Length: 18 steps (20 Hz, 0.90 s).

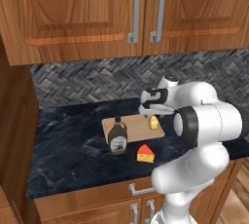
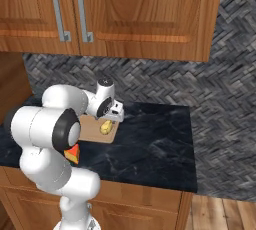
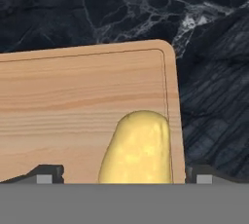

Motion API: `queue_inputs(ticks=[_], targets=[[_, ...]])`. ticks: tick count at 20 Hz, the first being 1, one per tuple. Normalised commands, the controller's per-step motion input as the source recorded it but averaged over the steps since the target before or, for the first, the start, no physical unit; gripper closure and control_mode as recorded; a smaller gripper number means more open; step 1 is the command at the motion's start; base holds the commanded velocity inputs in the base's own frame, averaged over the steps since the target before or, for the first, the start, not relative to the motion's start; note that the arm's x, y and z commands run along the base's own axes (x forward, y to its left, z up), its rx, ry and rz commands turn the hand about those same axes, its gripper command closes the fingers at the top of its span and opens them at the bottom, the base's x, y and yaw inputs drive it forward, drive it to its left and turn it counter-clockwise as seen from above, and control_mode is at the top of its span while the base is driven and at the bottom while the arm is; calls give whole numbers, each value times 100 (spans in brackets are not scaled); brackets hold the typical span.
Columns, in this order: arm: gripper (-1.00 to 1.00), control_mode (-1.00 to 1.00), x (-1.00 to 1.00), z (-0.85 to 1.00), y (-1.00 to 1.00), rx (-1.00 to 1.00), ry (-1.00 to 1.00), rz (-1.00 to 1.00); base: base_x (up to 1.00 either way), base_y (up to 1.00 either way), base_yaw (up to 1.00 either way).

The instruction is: Retrieve the reheated potato from the microwave, then place the potato, cheese, and condiment on the cutting board.

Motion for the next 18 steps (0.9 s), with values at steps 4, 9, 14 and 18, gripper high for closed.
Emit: queue_inputs(ticks=[4,9,14,18], targets=[[-100,-100,-35,19,0,0,-15,-16,0,0,0],[-100,-100,-43,14,3,0,-8,-16,0,0,0],[-100,-100,-34,25,1,0,-4,-11,0,0,0],[-100,-100,-32,34,2,0,-1,-7,0,0,0]])
